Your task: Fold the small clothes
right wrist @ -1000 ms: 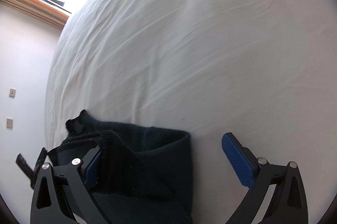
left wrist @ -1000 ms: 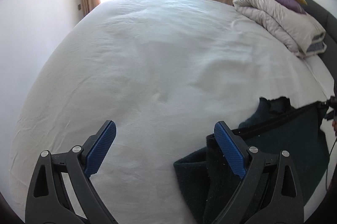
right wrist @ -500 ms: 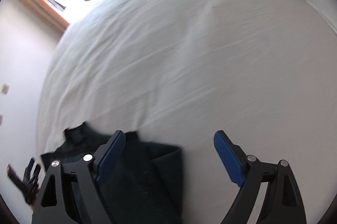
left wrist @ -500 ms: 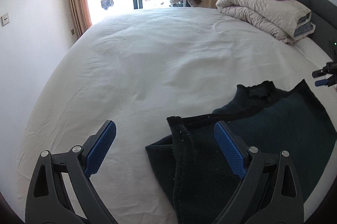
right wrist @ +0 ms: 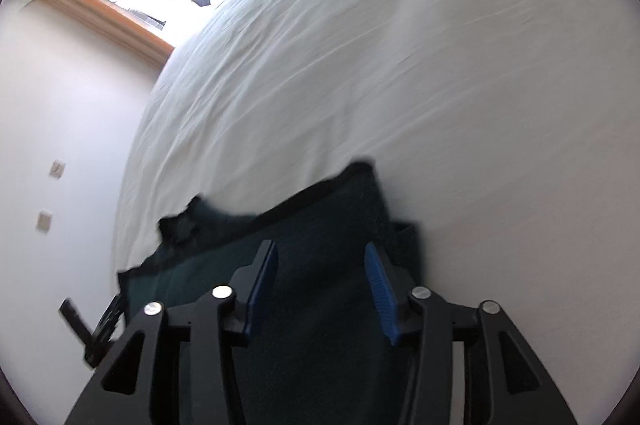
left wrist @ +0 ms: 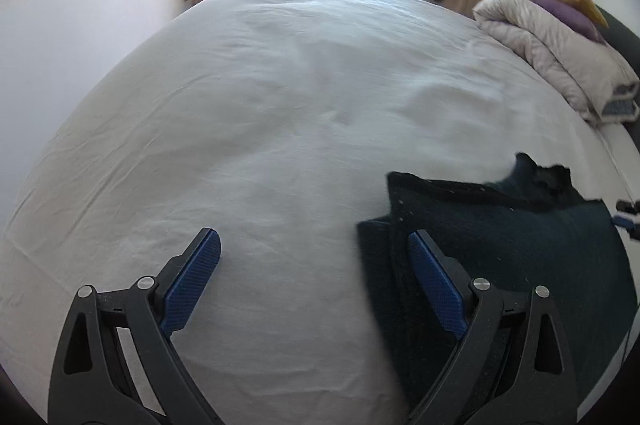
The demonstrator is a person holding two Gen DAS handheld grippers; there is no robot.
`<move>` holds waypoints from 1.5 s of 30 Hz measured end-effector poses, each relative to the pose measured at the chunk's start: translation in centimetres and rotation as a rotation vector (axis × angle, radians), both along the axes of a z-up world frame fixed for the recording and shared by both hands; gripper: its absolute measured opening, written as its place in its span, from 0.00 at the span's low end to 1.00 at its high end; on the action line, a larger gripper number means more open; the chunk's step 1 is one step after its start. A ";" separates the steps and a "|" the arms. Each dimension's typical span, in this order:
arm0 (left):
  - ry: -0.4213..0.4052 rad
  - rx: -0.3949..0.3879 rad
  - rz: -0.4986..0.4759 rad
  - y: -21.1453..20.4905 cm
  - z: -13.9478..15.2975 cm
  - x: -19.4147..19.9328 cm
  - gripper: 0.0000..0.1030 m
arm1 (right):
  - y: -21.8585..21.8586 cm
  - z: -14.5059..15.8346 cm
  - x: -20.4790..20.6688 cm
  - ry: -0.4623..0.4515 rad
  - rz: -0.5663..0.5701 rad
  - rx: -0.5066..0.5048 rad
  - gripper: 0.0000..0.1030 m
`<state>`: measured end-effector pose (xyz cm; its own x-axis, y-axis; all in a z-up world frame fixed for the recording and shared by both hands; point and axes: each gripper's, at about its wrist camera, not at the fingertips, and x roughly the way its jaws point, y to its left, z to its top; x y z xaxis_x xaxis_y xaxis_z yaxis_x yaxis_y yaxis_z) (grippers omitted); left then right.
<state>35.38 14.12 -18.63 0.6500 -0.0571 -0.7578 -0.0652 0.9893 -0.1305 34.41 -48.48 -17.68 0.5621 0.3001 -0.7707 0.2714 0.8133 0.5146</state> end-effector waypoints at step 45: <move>-0.049 0.227 -0.150 -7.8 0.6 -12.8 0.94 | 2.4 -1.0 -16.7 -0.084 -0.087 -0.212 0.66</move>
